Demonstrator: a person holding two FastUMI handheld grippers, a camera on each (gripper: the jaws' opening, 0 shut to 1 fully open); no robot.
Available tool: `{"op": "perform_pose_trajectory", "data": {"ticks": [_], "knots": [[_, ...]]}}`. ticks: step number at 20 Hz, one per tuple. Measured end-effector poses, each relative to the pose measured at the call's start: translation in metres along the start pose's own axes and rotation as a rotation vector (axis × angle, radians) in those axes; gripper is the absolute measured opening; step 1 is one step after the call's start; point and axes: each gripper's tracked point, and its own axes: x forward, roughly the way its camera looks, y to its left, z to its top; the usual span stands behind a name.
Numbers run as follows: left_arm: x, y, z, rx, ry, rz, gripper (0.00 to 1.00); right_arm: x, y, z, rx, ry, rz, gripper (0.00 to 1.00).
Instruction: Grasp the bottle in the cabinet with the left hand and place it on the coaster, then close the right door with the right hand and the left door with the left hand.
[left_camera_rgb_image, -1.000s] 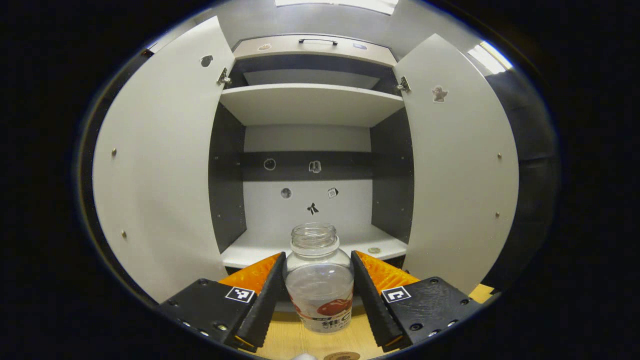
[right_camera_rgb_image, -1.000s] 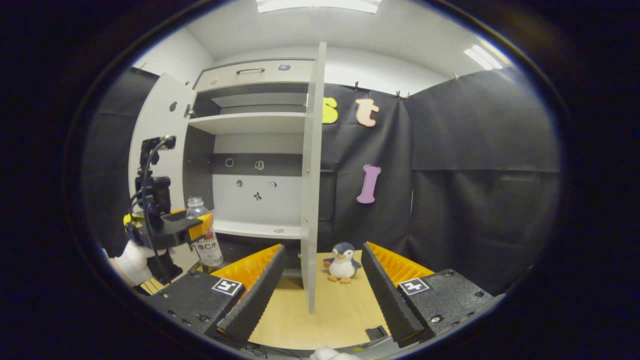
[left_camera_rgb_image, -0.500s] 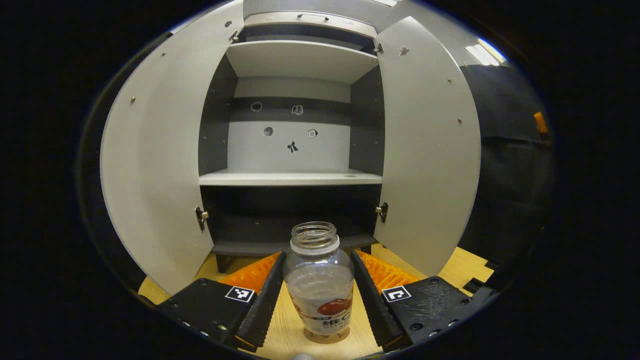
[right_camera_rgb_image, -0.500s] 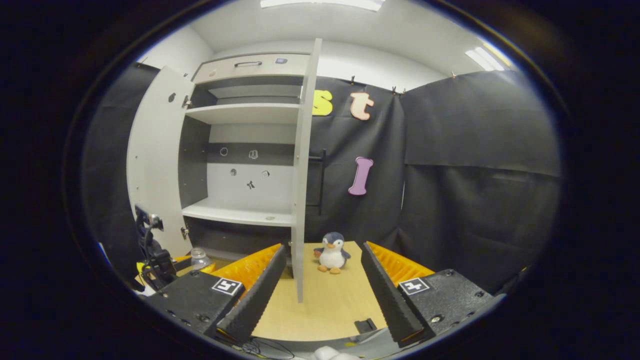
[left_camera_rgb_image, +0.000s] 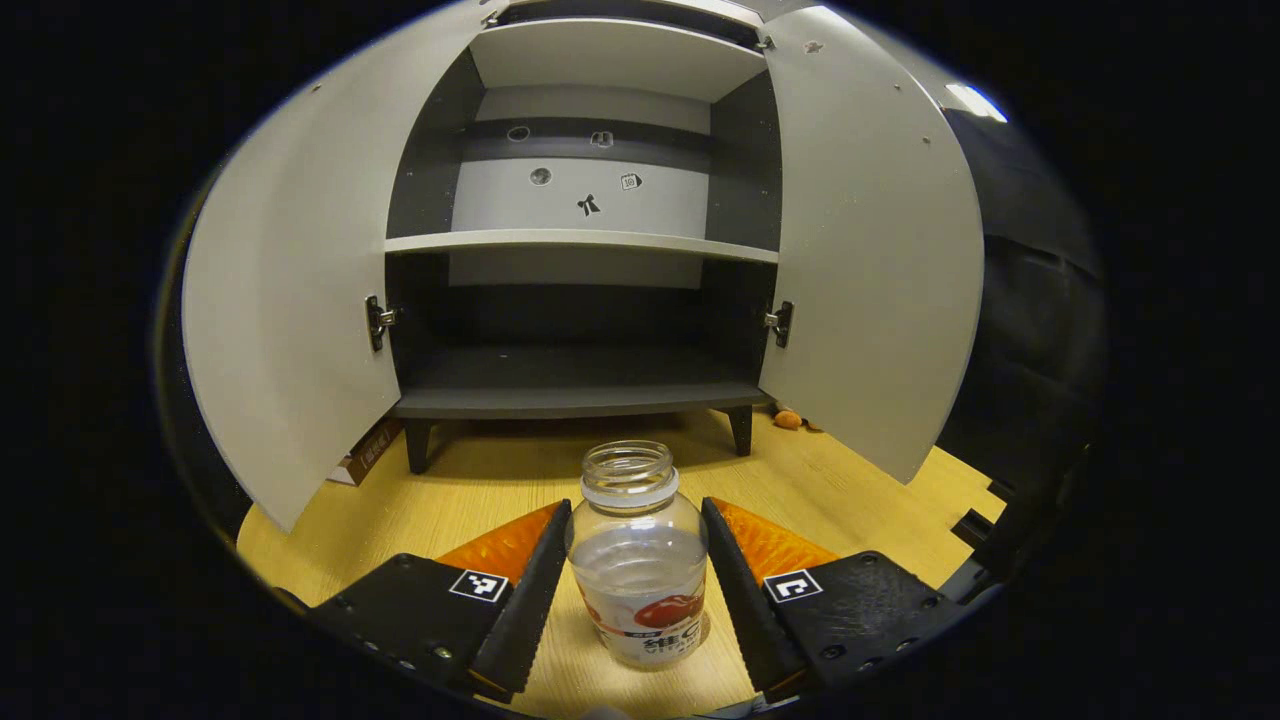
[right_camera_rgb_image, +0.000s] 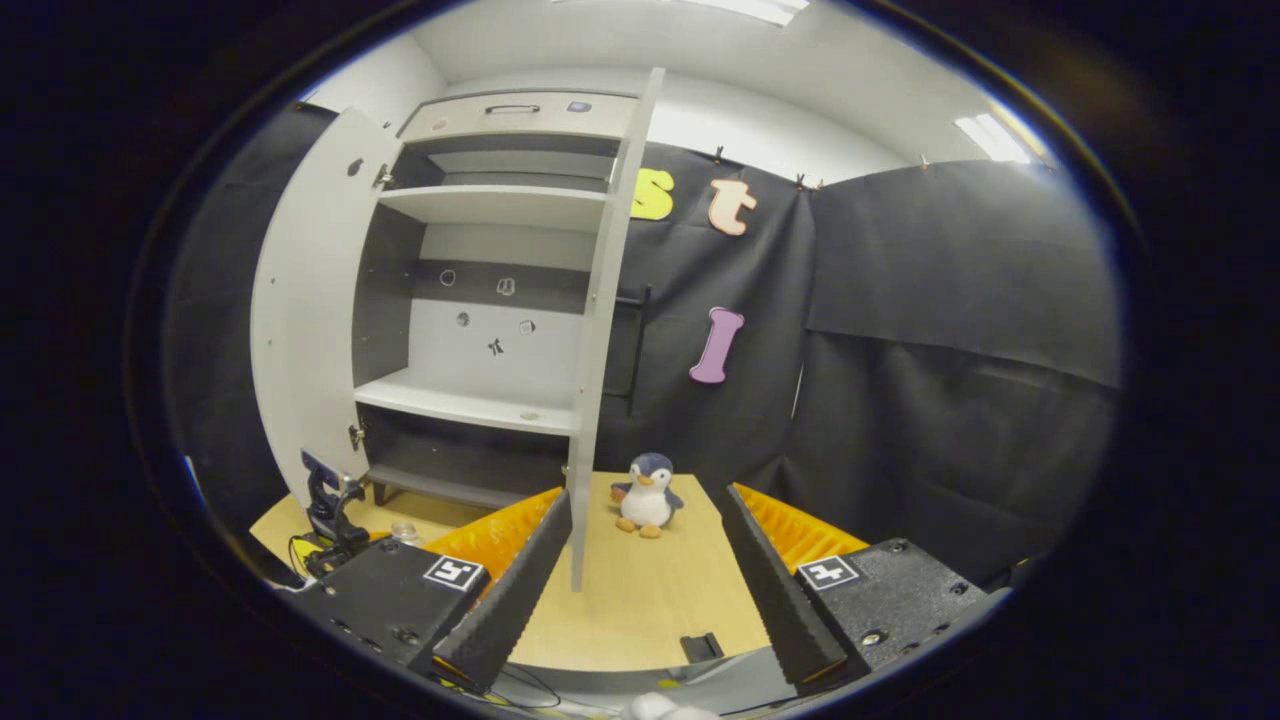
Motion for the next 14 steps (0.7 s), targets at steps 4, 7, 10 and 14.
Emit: {"op": "perform_pose_trajectory", "data": {"ticks": [4,7,10,14], "knots": [[0.013,-0.003,-0.006,0.008,-0.008,-0.02,0.77,0.005,0.001,-0.005,-0.034,0.024,0.003,0.99],[0.02,-0.004,-0.004,0.033,-0.04,-0.026,0.78,0.007,0.005,-0.003,-0.061,0.029,0.011,0.99],[0.021,-0.008,-0.006,0.025,-0.031,-0.033,0.78,0.008,0.007,-0.001,-0.085,0.028,0.017,0.99],[0.016,-0.007,-0.007,0.012,-0.041,-0.02,0.78,0.01,0.012,0.0,-0.091,0.027,0.033,0.99]]}}
